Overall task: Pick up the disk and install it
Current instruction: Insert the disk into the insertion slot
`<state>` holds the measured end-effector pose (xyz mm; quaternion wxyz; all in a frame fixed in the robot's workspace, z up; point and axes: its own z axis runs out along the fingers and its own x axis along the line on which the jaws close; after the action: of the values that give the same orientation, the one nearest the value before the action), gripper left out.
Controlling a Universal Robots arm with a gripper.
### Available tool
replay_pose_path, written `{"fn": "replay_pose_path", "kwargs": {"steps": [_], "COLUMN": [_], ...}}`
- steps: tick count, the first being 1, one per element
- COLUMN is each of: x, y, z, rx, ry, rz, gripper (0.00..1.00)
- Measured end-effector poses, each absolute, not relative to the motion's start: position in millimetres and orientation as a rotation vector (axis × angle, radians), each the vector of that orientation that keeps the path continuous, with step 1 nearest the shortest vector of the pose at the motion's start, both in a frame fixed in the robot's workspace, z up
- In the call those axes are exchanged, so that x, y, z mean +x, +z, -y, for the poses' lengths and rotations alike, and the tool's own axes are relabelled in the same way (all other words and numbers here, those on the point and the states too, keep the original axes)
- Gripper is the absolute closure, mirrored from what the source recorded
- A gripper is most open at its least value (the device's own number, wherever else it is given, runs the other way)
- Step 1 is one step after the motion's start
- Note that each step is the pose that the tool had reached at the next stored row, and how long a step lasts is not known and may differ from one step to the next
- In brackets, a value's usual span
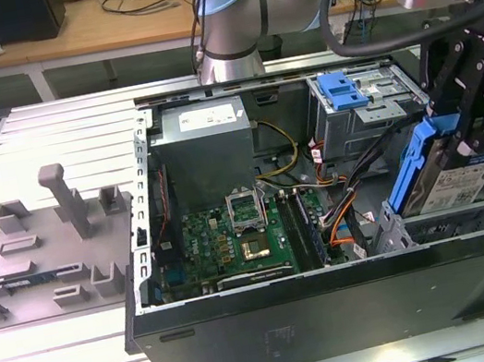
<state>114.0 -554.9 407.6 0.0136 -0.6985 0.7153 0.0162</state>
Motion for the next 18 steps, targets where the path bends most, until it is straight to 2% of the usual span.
{"fn": "replay_pose_path", "kwargs": {"steps": [15, 17, 18], "x": [114.0, 114.0, 114.0], "y": [393.5, 393.3, 393.3], "z": [557.3, 558.6, 558.7], "rx": [-2.175, -2.175, -2.175], "ry": [0.051, 0.050, 0.051], "rz": [-2.228, -2.229, -2.228], "gripper": [0.64, 0.50, 0.50]}}
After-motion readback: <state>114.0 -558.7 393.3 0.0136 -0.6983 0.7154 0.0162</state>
